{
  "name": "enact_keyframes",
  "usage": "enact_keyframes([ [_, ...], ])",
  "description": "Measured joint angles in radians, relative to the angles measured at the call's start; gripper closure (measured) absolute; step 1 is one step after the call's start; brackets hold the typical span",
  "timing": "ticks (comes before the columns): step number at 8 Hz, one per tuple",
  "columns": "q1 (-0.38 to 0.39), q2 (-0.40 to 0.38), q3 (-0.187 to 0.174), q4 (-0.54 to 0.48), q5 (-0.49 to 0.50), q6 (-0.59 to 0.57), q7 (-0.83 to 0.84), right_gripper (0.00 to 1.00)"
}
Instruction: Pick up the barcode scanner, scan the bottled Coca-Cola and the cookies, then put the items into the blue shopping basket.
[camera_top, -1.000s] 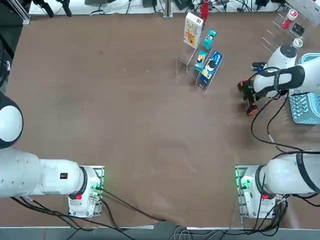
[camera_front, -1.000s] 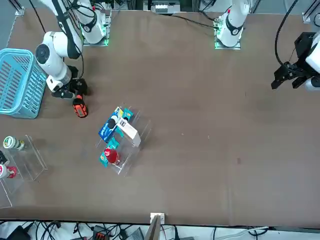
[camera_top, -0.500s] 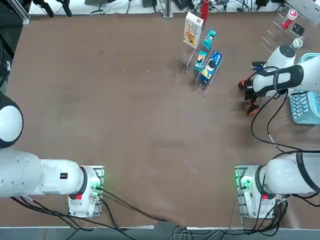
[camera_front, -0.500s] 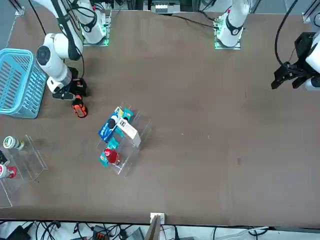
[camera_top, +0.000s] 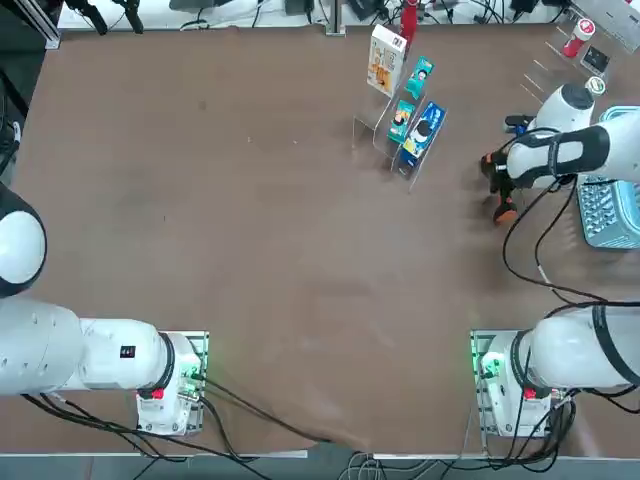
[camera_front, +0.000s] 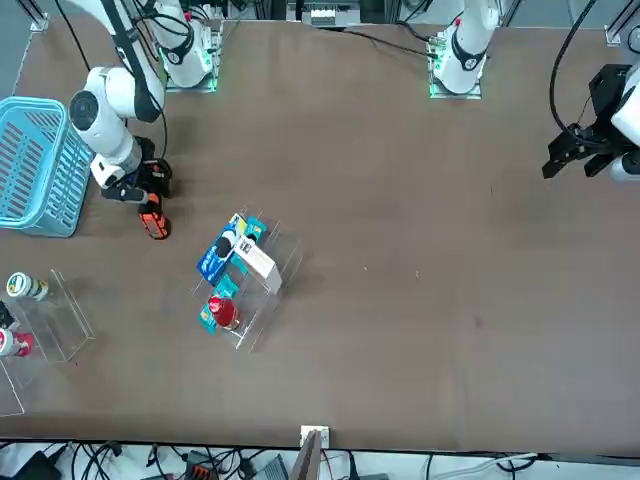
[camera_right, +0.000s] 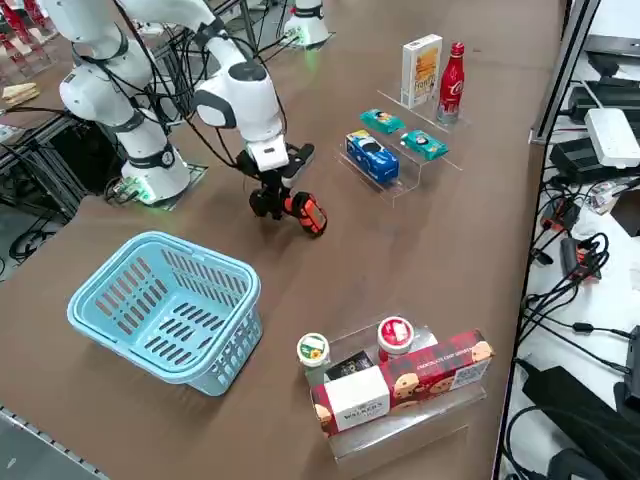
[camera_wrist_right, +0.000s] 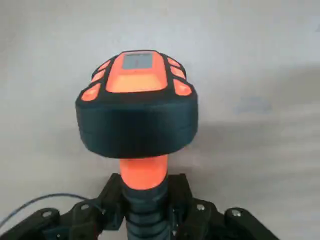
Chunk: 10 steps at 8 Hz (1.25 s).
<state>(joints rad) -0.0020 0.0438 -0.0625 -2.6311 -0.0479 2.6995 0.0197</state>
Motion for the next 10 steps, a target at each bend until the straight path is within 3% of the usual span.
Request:
enact_keyframes([
  [1, 0.0, -0.041, 0.001, 0.036, -0.001, -0.073, -0.003, 0.56],
  [3, 0.001, -0.128, 0.004, 0.199, 0.001, -0.343, -0.01, 0.56],
  [5, 0.021, -0.157, 0.011, 0.378, 0.105, -0.526, -0.064, 0.56],
  [7, 0.032, -0.148, 0.015, 0.455, 0.302, -0.592, -0.191, 0.56],
  [10, 0.028, -0.114, 0.003, 0.459, 0.525, -0.603, -0.383, 0.56],
])
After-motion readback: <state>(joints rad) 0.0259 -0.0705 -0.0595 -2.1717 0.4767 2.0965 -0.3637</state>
